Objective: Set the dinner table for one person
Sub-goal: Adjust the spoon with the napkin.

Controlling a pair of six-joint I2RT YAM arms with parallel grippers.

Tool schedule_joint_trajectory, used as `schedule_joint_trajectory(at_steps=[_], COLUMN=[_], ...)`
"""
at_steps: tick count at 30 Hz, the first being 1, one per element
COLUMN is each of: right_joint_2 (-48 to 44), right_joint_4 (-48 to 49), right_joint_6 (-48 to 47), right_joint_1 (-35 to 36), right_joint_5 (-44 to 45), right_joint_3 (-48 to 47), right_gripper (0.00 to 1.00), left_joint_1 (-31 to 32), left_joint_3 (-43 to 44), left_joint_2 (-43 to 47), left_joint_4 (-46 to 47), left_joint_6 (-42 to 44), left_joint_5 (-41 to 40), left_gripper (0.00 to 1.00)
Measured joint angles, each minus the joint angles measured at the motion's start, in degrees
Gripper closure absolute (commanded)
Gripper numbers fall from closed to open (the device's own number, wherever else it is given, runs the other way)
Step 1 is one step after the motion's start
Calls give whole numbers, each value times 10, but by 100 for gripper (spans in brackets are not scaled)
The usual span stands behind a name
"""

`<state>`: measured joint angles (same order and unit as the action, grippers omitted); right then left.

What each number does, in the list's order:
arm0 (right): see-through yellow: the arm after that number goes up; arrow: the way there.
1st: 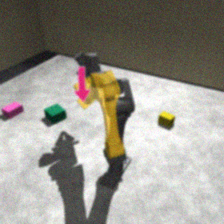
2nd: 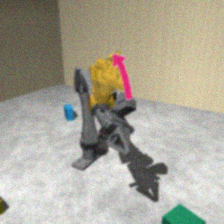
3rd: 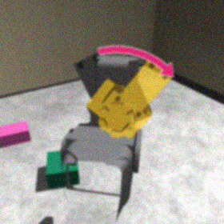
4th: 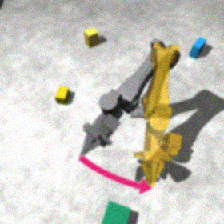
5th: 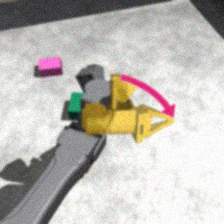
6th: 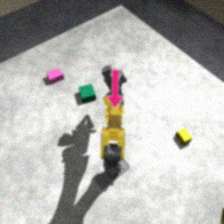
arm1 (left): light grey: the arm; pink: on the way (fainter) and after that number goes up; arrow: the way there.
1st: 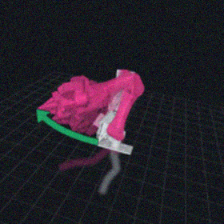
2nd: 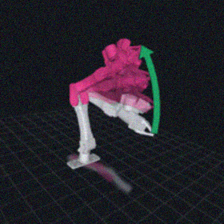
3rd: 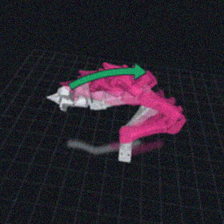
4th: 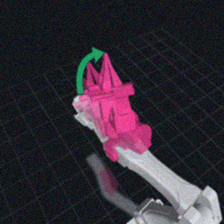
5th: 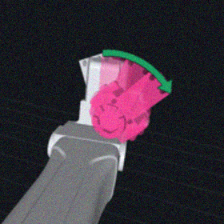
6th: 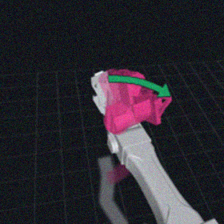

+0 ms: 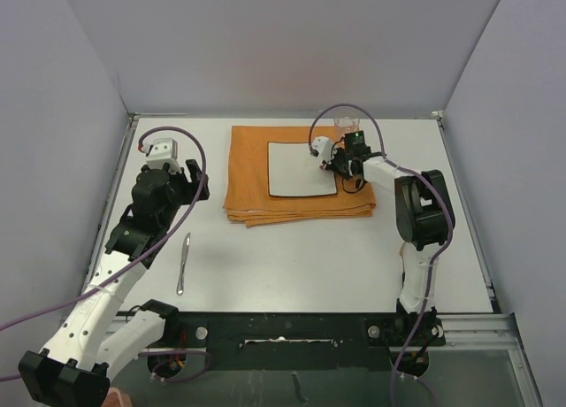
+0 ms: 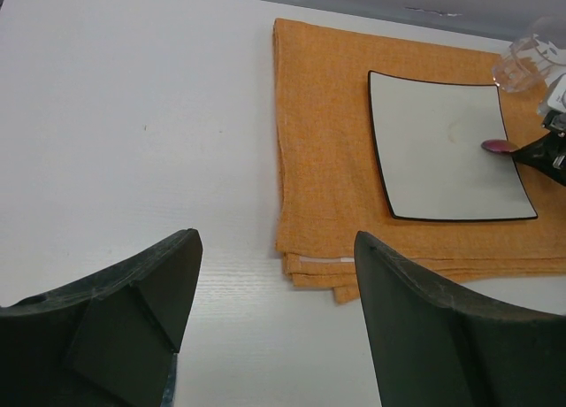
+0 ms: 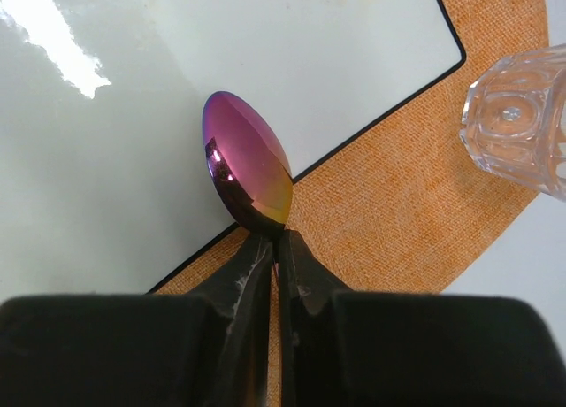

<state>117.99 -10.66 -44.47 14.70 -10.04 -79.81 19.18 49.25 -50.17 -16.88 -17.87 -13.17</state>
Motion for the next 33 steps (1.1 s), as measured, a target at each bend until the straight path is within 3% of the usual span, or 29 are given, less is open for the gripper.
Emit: schedule_joint_trajectory(at_steps=[10, 19, 28, 33], right_joint_2=[-34, -88, -73, -47], right_joint_4=[60, 72, -67, -142], right_joint_6=[73, 196, 390, 508], right_joint_1=[0, 0, 43, 85], right_joint_5=[93, 175, 356, 427], right_joint_3=[46, 18, -127, -142], right_gripper=[100, 100, 100, 100], left_joint_1=[0, 1, 2, 2], left_joint_3=[2, 49, 96, 115], left_joint_2=[0, -2, -7, -14], left_joint_4=[-14, -65, -121, -136], left_joint_6=[-2, -2, 1, 5], left_joint_5=[6, 15, 19, 19], left_gripper=[31, 32, 32, 32])
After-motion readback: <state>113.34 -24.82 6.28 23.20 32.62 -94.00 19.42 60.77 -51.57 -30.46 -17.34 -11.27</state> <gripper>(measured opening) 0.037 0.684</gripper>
